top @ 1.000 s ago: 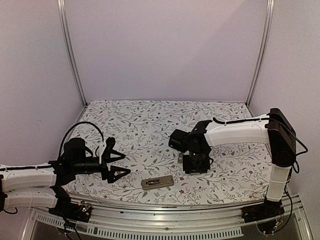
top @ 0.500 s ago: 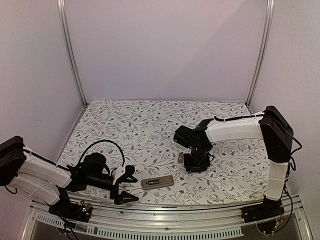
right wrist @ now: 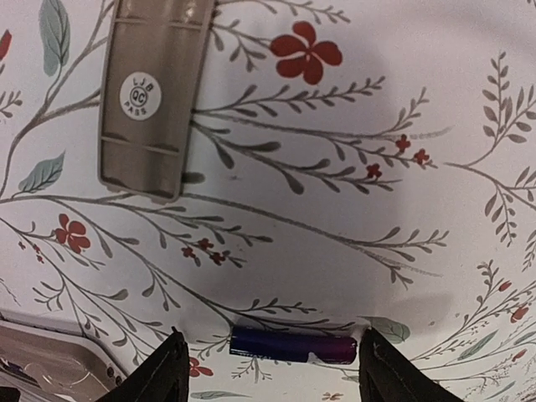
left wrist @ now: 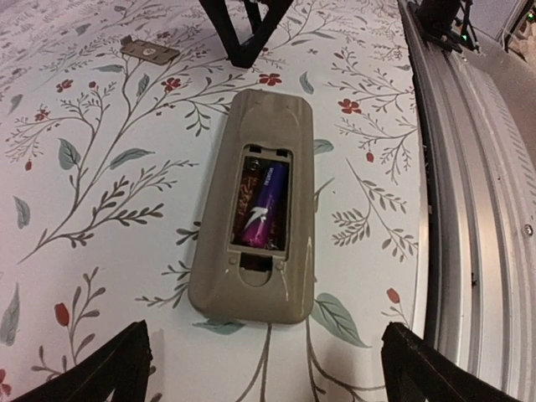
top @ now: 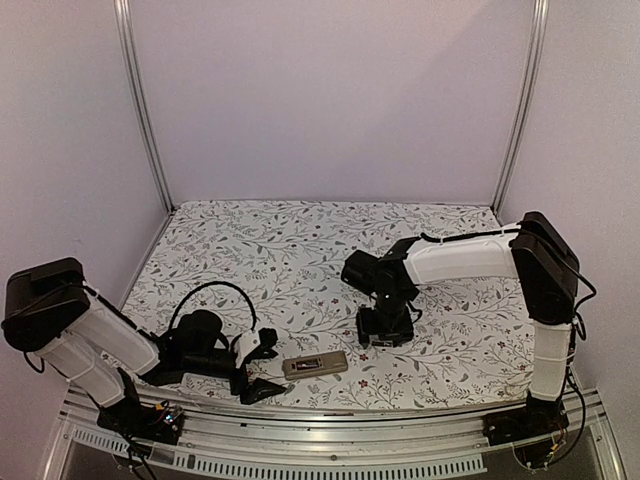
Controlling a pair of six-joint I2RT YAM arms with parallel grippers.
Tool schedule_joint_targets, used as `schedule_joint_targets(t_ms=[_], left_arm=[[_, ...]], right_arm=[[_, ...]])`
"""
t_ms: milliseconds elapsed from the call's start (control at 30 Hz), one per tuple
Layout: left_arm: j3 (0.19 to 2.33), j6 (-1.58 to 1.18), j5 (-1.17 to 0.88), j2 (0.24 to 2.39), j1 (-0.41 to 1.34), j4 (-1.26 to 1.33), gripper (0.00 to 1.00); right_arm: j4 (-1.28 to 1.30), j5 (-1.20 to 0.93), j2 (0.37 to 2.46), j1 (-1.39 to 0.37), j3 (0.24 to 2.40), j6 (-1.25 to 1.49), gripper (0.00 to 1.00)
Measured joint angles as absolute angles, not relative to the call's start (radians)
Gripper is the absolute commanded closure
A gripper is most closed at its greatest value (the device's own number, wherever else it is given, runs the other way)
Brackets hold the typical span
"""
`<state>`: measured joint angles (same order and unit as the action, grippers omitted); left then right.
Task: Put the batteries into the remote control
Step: Place the battery at the center of the board.
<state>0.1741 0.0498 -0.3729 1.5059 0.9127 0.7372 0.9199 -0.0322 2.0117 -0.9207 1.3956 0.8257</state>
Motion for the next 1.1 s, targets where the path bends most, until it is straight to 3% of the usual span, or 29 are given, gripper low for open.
schedule_joint_targets(t_ms=[300,367,500,633,733,900,933,1000,1100], left_arm=[[0.179,0.093,-0.426,1.563,0.912,0.793,0.14],[0.179,0.099,-0.443,1.57,0.905,0.806,0.19],[0.178,0.114,-0.481,1.57,0.866,0.843,0.2],[0.165,0.154,-0.537,1.564,0.816,0.872,0.19],[0.159,0.179,-0.59,1.564,0.817,0.873,0.18],[0.181,0.17,-0.572,1.599,0.837,0.878,0.21],[0.191,0.163,-0.561,1.613,0.838,0.878,0.22],[0.218,0.15,-0.53,1.646,0.839,0.88,0.23],[0.246,0.148,-0.508,1.691,0.851,0.886,0.23]], right_arm=[[0.952,-0.034,2.028,-0.921,1.468,0.79,0.29],[0.962,-0.022,2.028,-0.921,1.512,0.765,0.31],[0.941,0.014,2.022,-0.926,1.587,0.696,0.35],[0.859,0.022,1.984,-0.951,1.59,0.598,0.36],[0.747,0.0,1.938,-0.991,1.572,0.484,0.42],[0.535,-0.143,1.839,-1.06,1.418,0.195,0.43],[0.508,-0.17,1.827,-1.068,1.386,0.138,0.45],[0.453,-0.233,1.813,-1.083,1.322,0.019,0.62],[0.389,-0.287,1.813,-1.084,1.254,-0.133,0.69]])
